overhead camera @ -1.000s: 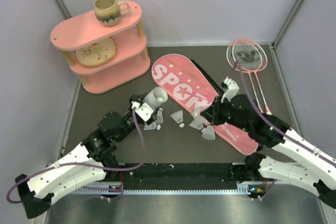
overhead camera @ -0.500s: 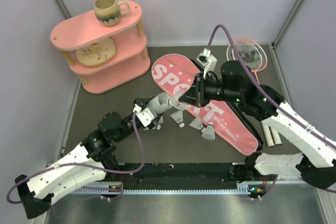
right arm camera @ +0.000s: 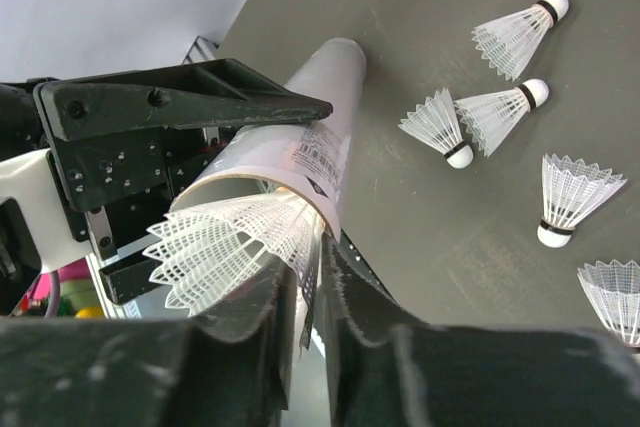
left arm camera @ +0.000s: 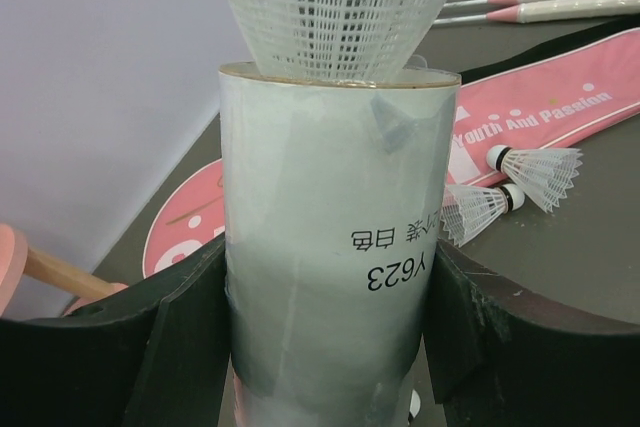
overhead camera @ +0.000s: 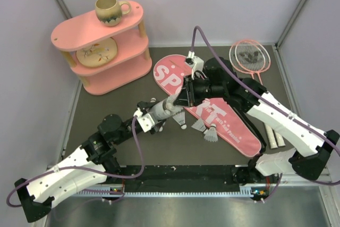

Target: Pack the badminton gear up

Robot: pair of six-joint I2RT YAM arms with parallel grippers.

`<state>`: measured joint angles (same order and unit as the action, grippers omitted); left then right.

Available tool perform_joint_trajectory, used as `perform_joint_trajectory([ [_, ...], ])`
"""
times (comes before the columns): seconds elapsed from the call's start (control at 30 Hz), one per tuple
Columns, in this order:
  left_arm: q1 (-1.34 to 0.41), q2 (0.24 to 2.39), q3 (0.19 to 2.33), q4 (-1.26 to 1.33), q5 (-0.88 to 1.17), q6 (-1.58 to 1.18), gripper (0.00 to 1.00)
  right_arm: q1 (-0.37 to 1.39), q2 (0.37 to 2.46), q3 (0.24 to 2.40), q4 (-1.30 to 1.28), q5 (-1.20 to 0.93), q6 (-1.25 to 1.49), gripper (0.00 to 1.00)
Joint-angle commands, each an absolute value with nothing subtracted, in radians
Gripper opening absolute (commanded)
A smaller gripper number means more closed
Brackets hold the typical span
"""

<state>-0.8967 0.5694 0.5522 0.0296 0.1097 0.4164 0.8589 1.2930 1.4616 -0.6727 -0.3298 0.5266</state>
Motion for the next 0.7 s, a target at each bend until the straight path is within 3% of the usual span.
perform_joint_trajectory([
  [0.0,-0.897,0.558,0.558,0.081,0.132,0.408,0.25,0.848,1.325,1.508,-0.640,-0.364,0.491,0.25],
  [0.1,-0.897,0.555,0.560,0.080,0.136,0.407,0.25,0.848,1.338,1.500,-0.640,-0.341,0.477,0.36],
  [0.37,-0.899,0.557,0.558,0.083,0.117,0.410,0.24,0.848,1.338,1.471,-0.640,-0.306,0.469,0.42],
  [0.5,-0.897,0.552,0.552,0.092,0.097,0.411,0.24,0.841,1.263,1.450,-0.646,-0.258,0.468,0.57],
  [0.67,-0.897,0.555,0.557,0.084,0.115,0.408,0.24,0.834,1.239,1.430,-0.647,-0.278,0.466,0.61],
])
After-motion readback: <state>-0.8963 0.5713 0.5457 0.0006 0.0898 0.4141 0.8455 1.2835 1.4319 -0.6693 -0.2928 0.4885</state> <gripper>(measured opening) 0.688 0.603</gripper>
